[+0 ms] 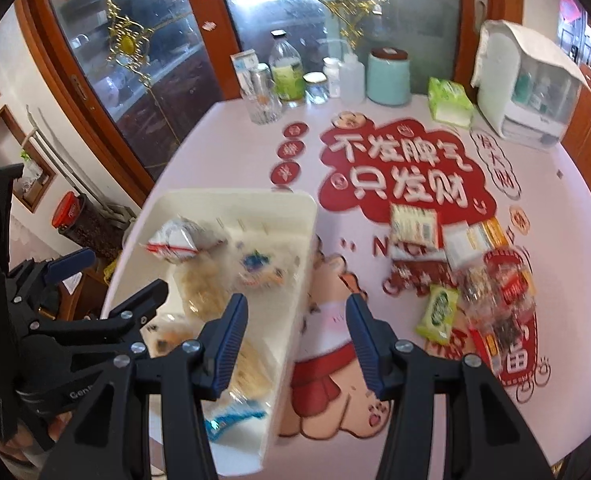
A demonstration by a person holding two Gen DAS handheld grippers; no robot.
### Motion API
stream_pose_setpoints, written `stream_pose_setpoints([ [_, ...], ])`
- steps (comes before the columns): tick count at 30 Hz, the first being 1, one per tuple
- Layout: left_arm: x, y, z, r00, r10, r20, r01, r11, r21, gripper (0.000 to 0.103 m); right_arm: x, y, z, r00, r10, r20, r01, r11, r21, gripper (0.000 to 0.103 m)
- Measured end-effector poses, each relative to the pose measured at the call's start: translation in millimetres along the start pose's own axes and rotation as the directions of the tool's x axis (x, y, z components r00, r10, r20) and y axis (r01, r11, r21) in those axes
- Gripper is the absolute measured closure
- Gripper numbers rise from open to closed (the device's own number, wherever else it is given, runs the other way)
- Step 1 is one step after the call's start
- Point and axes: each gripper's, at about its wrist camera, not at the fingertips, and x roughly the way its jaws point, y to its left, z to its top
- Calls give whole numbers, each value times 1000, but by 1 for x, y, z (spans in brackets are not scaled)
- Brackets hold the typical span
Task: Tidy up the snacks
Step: 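Move both open tools back toward the snack pile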
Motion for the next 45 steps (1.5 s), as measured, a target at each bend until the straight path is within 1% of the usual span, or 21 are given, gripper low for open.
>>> stream_pose_setpoints([
  [5,3,-32,-9,999,-18,-28,20,997,76,11,7,-31,-28,999,-19,-50,21,999,41,51],
  [9,-4,-61,-7,999,-48,-19,50,990,135,11,10,-63,-48,995,-44,-84,52,995,85,51],
  [13,-13,-94,1,996,-89,-11,90,978,190,11,9,-104,-65,992,-61,-109,78,983,167,51],
  [17,-18,-135,9,990,-141,-22,142,961,236,11,0,-140,-72,992,-75,-103,98,966,237,51],
  [21,-18,-173,19,984,-176,-34,178,946,269,11,-9,-174,-74,992,-90,-87,112,949,295,51],
  [25,-5,-210,26,982,-179,-58,188,939,287,11,-11,-207,-73,991,-108,-84,131,931,340,51],
  [26,0,-216,27,982,-178,-69,190,939,286,11,-10,-217,-73,991,-105,-86,129,926,356,51],
  [27,8,-225,28,981,-168,-101,191,938,288,11,-8,-227,-72,991,-102,-91,128,919,374,51],
  [28,16,-232,29,978,-174,-114,200,939,281,11,-5,-236,-72,991,-95,-94,124,913,389,51],
  [29,28,-241,30,976,-173,-135,204,941,270,11,-1,-247,-72,992,-81,-99,115,904,412,51],
  [33,71,-257,32,975,-131,-179,170,961,220,11,20,-282,-72,994,3,-113,54,863,502,51],
  [35,91,-260,34,972,-128,-198,164,971,174,11,35,-296,-70,991,45,-126,31,837,546,51],
  [37,105,-260,36,969,-127,-212,158,978,136,11,50,-305,-68,988,74,-139,19,821,570,51],
  [39,119,-259,38,965,-139,-224,165,981,101,11,62,-307,-66,984,82,-159,26,814,580,51],
  [42,130,-258,39,961,-144,-237,166,983,74,11,80,-312,-63,978,114,-174,15,796,605,51],
  [45,136,-258,39,960,-142,-240,163,984,68,11,91,-314,-61,975,106,-193,37,785,618,51],
])
